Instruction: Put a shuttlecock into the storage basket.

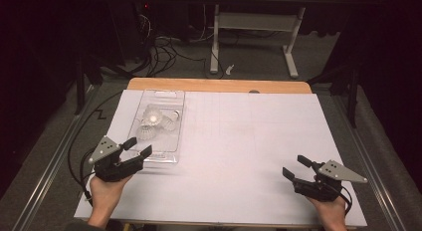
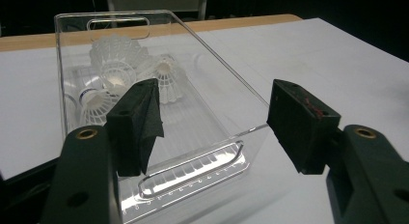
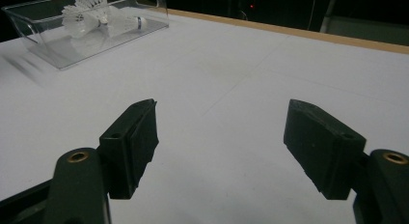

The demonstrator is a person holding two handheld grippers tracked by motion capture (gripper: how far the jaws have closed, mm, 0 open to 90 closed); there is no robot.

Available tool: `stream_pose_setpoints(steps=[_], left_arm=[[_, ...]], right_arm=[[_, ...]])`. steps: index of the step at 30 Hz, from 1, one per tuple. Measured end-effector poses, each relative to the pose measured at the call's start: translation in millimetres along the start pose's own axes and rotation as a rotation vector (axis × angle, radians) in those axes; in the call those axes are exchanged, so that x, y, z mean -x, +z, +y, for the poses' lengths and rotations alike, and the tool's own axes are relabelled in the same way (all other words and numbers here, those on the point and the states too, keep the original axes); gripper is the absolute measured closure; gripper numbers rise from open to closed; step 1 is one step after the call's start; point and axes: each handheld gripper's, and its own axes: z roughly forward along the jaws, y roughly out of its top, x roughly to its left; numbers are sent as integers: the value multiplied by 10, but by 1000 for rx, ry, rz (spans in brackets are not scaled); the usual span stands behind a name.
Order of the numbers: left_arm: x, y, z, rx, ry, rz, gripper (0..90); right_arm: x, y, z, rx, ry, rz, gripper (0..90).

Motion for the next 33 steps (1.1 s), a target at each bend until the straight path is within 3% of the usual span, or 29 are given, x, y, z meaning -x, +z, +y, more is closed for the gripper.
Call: stream_pose_setpoints(steps=[33], left_arm=[[62,4,-163,-3,-17,-17,357]], right_arm=[[-6,-1,-5,3,4,6,282]])
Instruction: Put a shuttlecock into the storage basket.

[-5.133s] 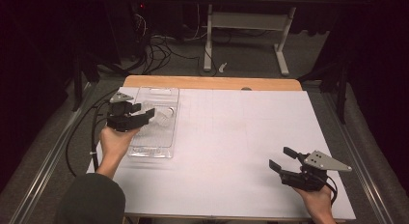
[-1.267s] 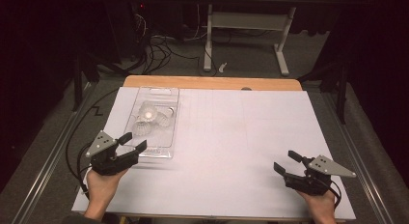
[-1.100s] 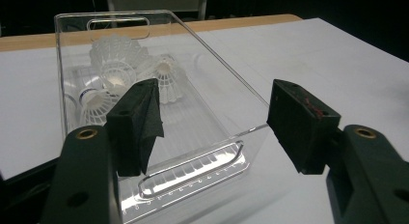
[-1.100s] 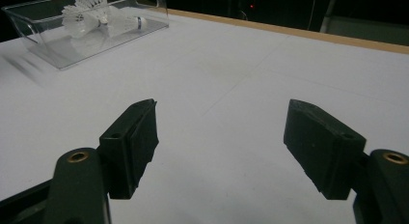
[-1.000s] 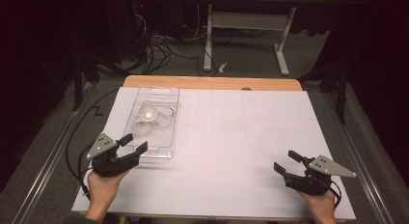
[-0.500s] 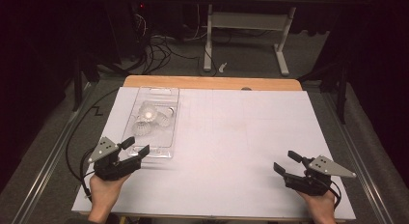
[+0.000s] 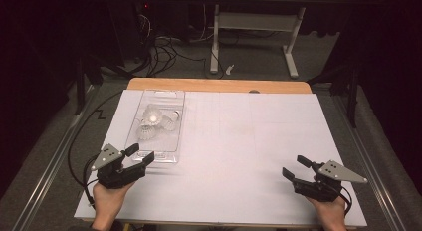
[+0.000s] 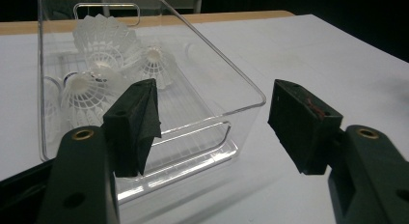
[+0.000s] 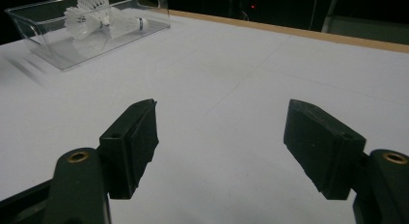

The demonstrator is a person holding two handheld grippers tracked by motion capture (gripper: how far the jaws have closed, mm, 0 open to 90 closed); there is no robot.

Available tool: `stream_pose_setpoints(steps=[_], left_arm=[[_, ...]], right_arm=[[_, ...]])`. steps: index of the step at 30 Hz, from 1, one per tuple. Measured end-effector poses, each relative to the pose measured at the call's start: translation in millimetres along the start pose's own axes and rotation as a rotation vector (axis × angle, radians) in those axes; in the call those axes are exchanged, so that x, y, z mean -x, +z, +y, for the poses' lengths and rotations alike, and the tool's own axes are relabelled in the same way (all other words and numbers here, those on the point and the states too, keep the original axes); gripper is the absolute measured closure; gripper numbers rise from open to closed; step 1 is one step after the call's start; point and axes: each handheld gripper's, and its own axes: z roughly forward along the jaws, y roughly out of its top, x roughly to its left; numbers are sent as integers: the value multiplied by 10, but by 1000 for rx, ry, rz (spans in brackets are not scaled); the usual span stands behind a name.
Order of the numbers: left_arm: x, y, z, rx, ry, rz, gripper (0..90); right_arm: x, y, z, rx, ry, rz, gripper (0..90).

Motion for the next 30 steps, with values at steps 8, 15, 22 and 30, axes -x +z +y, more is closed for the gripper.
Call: stream_pose_setpoints(steps=[8,15,22,30], left_arm=[[6,20,-37,-6,-1,-7,363],[-1,20,-88,-7,-12,-8,362],[-17,12,-107,3,-21,-4,360],[-16,31,-140,-2,-20,-3,358]], right_arm=[[-2,6,0,-3,0,1,280],[-4,3,-5,-1,4,2,277],[-5,3,-14,-2,6,4,278],[0,0,-16,0,10,2,277]])
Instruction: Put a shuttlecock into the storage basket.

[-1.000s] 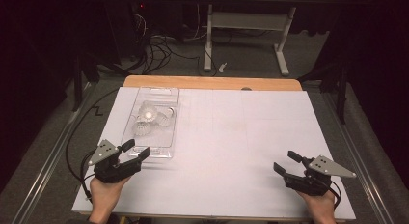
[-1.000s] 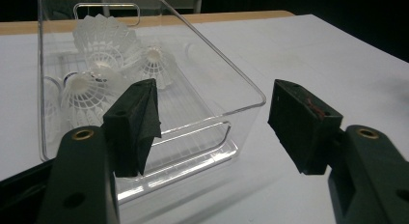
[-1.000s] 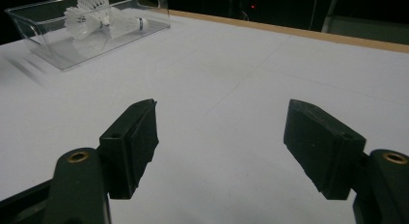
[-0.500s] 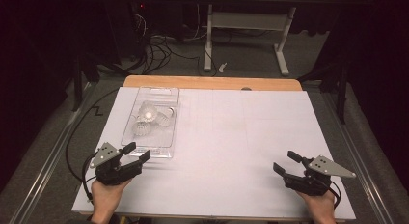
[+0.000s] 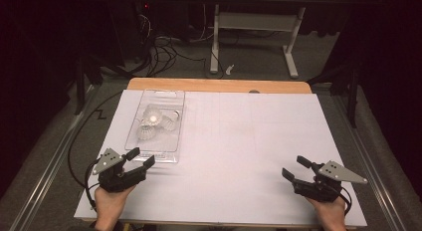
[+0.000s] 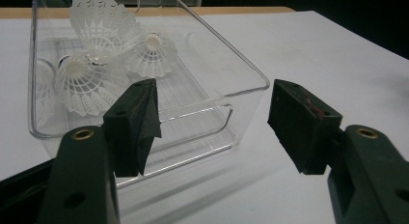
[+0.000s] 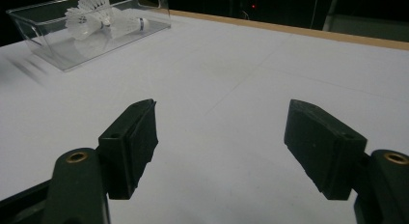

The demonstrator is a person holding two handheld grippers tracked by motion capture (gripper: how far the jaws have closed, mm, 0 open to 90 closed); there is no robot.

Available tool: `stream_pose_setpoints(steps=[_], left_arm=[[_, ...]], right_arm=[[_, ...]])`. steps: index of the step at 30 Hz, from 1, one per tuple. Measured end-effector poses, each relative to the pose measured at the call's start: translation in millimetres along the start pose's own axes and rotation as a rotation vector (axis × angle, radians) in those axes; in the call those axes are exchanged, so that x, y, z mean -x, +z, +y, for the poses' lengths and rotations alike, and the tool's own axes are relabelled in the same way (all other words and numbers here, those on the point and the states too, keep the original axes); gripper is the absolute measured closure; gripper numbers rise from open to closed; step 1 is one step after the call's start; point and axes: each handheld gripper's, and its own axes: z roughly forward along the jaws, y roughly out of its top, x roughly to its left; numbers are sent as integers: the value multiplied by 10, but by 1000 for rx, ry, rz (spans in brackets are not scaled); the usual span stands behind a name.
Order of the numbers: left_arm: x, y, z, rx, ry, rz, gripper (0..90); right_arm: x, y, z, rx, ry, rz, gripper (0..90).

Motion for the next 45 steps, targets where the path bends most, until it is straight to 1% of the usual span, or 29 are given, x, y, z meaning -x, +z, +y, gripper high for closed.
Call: stream_pose_setpoints(steps=[3,17,30,35,45], left_arm=[[-8,8,-18,-2,-6,1,357],[-1,13,-50,-4,-3,2,353],[-9,21,-90,-12,-9,0,351],[-15,22,-100,-17,-6,11,350],[-20,31,-125,-25,-16,5,348]], right_arm=[[3,-3,0,0,0,1,278],[17,-7,-3,3,4,-7,278],[19,-7,-11,0,3,-8,278],[20,-6,-14,1,2,-8,278],[21,-6,-22,1,3,-14,274]])
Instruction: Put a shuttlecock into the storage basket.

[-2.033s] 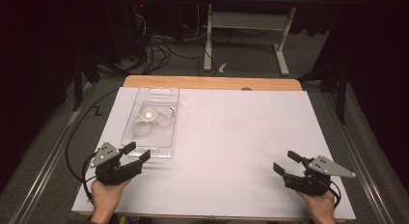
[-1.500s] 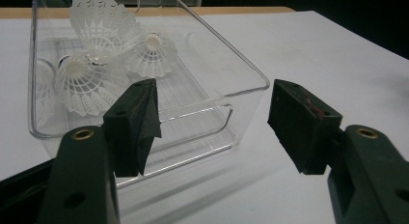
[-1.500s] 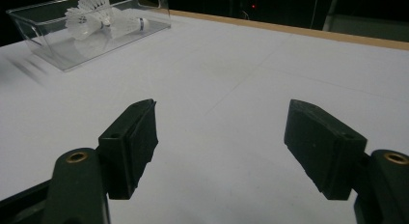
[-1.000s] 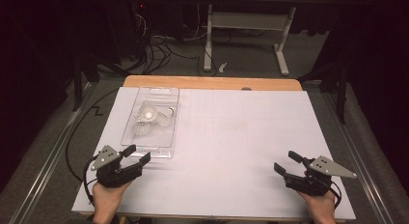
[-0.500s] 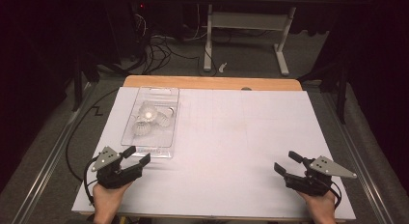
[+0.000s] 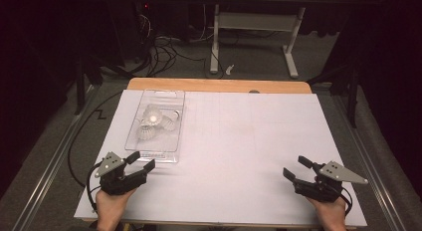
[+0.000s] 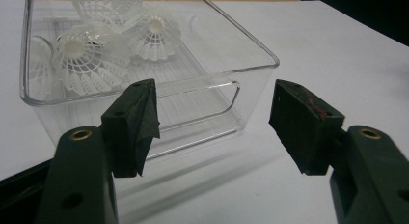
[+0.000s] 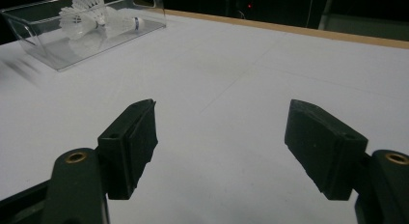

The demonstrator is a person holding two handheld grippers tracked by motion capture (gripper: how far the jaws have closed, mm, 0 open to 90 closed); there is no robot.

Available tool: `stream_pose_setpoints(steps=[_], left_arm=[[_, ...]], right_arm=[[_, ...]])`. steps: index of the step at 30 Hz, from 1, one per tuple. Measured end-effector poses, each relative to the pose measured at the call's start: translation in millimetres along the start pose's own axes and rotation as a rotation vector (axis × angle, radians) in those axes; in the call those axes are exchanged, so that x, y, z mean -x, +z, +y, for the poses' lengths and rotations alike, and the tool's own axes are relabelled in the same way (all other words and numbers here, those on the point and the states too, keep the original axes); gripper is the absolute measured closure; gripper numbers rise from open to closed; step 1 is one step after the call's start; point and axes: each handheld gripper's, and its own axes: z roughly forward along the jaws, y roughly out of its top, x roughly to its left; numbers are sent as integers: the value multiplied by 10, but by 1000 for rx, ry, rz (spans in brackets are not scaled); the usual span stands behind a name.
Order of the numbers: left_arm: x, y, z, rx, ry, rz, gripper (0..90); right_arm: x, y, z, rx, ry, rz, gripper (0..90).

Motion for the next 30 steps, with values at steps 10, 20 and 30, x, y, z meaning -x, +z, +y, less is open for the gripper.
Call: stream_pose_setpoints(steps=[10,20,30], left_arm=[[-1,11,-14,-4,-1,-2,347],[-6,9,-26,-4,-6,-4,347],[-8,6,-33,-2,-8,-7,347]], right_arm=[[2,0,-2,0,1,0,274],[3,0,-3,1,4,-1,274],[5,1,-4,2,5,-1,274]])
